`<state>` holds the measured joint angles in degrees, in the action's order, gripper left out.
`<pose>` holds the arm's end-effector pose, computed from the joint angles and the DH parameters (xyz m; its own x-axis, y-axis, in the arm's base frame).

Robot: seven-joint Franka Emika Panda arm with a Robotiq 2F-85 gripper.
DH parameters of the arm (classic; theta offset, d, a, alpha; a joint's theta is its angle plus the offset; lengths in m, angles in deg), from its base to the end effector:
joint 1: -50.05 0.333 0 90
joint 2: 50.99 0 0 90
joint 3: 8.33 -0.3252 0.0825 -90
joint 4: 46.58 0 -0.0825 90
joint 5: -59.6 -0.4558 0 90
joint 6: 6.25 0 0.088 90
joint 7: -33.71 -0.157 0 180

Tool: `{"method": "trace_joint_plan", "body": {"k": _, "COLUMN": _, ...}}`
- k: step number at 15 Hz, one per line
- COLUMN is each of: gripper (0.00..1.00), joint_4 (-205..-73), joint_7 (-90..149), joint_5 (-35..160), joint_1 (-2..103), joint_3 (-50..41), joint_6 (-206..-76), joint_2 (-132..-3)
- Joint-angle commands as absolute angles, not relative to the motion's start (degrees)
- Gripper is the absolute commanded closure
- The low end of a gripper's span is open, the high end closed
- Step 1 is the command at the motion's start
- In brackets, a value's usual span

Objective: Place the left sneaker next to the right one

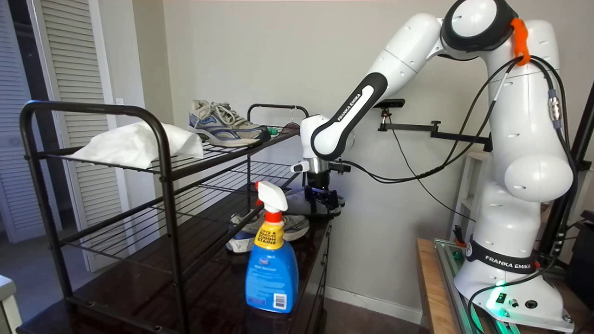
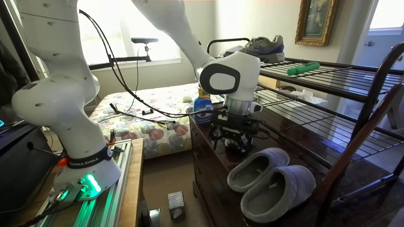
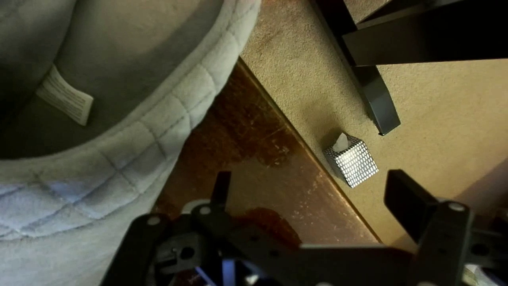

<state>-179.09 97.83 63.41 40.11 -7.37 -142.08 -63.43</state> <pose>0.5316 -0.1060 0.1382 0.5479 0.8297 -0.1072 0.8204 -0.5579 -0.1253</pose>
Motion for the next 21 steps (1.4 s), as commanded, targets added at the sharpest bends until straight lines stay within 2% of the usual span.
{"method": "trace_joint_plan", "body": {"k": 1, "gripper": 0.00, "joint_4": -180.8, "joint_7": 98.0, "joint_5": 63.3, "joint_1": 40.6, "joint_3": -7.0, "joint_6": -144.8, "joint_2": -62.0}}
{"method": "trace_joint_plan", "body": {"k": 6, "gripper": 0.00, "joint_4": -185.8, "joint_7": 105.7, "joint_5": 52.6, "joint_1": 37.9, "joint_3": -9.0, "joint_6": -159.3, "joint_2": -61.4}}
{"method": "trace_joint_plan", "body": {"k": 10, "gripper": 0.00, "joint_4": -188.8, "joint_7": 115.8, "joint_5": 39.5, "joint_1": 34.5, "joint_3": -12.7, "joint_6": -165.7, "joint_2": -61.0}}
{"method": "trace_joint_plan", "body": {"k": 20, "gripper": 0.00, "joint_4": -185.4, "joint_7": 142.8, "joint_5": 22.2, "joint_1": 28.5, "joint_3": -16.9, "joint_6": -156.4, "joint_2": -61.6}}
{"method": "trace_joint_plan", "body": {"k": 21, "gripper": 0.00, "joint_4": -185.0, "joint_7": 144.0, "joint_5": 20.7, "joint_1": 31.0, "joint_3": -14.5, "joint_6": -155.1, "joint_2": -61.7}}
